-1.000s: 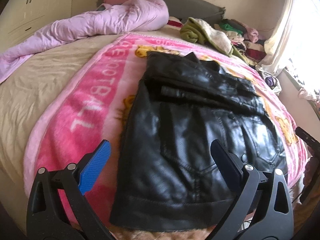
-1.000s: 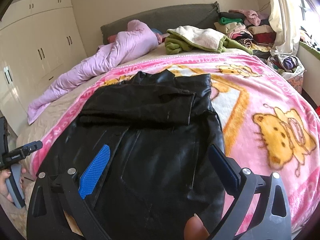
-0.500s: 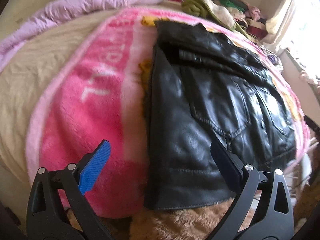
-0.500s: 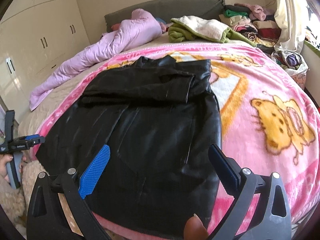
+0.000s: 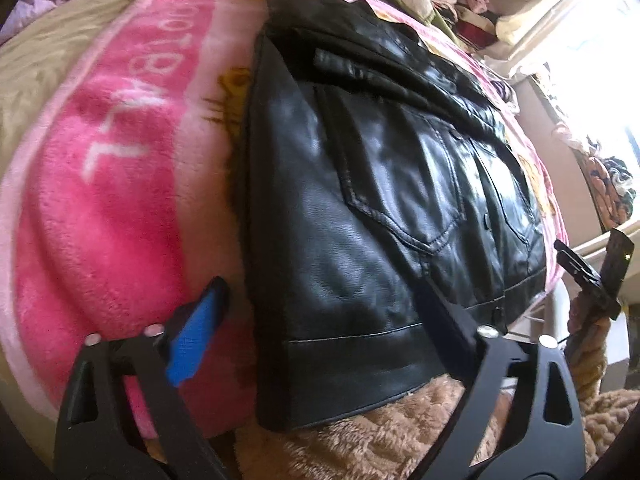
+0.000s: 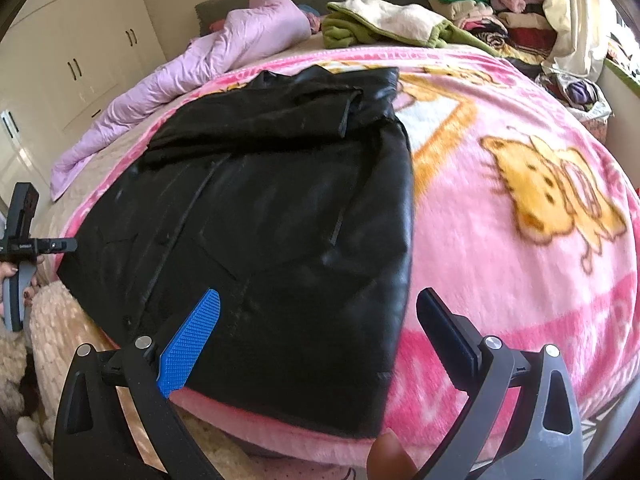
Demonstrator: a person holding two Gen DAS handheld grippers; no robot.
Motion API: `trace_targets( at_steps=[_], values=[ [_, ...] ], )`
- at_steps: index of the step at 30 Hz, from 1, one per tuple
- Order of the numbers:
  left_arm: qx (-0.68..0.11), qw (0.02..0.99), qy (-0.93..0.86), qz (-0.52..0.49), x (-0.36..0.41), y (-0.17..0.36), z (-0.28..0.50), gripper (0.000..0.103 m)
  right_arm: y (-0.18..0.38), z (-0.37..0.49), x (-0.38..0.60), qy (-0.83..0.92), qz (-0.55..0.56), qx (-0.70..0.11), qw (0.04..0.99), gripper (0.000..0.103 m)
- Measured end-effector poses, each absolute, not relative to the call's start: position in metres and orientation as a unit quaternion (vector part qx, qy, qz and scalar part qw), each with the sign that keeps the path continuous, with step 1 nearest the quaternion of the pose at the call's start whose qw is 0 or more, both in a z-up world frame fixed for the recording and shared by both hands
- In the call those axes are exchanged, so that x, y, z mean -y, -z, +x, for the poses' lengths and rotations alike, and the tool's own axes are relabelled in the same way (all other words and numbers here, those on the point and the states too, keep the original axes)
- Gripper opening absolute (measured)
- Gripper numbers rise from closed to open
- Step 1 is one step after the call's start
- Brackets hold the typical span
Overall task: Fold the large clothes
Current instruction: 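Grasp the jacket hem with the left gripper while the right gripper grasps it too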
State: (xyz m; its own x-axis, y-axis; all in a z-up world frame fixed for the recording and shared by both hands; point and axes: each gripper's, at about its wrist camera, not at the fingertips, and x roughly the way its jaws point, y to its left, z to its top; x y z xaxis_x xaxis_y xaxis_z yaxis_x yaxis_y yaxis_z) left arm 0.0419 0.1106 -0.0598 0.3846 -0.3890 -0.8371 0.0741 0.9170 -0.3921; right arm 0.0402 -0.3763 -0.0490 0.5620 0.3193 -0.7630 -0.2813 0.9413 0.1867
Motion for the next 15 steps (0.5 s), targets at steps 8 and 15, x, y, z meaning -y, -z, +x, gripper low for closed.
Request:
trace_targets(
  at_steps=[8, 15],
  values=[
    [-0.538, 0.82, 0.14, -0.138, -0.106, 0.071, 0.044, 0.056, 0.069, 0.043, 0.4, -0.175, 0.042, -0.47, 0.864, 0.098],
    [-0.534, 0.825, 0.134, -0.129, -0.103, 0.07, 0.042, 0.043, 0.086, 0.041, 0.391, -0.227, 0.053, -0.497, 0.836, 0.073]
  ],
)
